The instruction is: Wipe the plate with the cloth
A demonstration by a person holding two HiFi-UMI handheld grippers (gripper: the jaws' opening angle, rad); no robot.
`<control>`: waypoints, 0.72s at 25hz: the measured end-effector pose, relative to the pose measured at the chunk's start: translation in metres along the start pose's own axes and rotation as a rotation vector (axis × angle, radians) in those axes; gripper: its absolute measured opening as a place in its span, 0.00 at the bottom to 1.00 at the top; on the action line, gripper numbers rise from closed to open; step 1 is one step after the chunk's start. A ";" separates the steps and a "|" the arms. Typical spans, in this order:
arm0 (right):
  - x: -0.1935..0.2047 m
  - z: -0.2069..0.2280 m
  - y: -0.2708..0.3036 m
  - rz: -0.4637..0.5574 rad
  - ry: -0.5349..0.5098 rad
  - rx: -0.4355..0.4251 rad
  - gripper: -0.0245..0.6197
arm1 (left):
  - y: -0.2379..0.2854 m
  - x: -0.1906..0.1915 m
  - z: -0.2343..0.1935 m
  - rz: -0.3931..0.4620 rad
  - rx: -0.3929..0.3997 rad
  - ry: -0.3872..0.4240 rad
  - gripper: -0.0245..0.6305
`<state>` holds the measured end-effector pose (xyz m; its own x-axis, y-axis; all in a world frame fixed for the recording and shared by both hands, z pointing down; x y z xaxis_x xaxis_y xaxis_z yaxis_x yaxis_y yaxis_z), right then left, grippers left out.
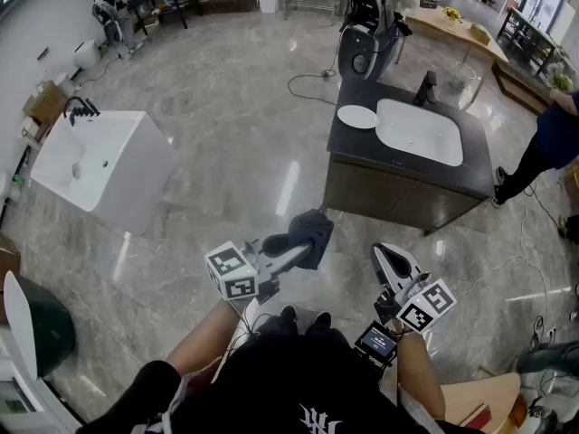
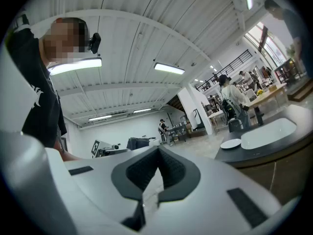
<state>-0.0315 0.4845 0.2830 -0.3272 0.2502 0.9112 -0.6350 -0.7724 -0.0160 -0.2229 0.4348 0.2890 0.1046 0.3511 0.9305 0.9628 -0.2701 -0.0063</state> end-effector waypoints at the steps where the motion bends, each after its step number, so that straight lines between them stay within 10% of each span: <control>1: 0.000 0.000 -0.001 0.003 0.001 0.002 0.04 | 0.000 0.000 0.000 0.000 0.000 0.000 0.13; 18: -0.017 0.026 -0.013 0.068 0.019 -0.007 0.05 | 0.028 0.003 -0.009 -0.009 -0.025 -0.008 0.13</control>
<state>0.0005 0.4754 0.2782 -0.3831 0.2087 0.8998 -0.6155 -0.7840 -0.0802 -0.1976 0.4197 0.2948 0.0980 0.3608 0.9275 0.9571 -0.2896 0.0115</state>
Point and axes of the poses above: the fingertips, and each gripper's own axes: y forward along the fingers, z to its right, x out of its underside, the point moved 4 cm from there along -y, backward along the fingers, and after that the axes turned 2 degrees about y, right-handed, at the moved point
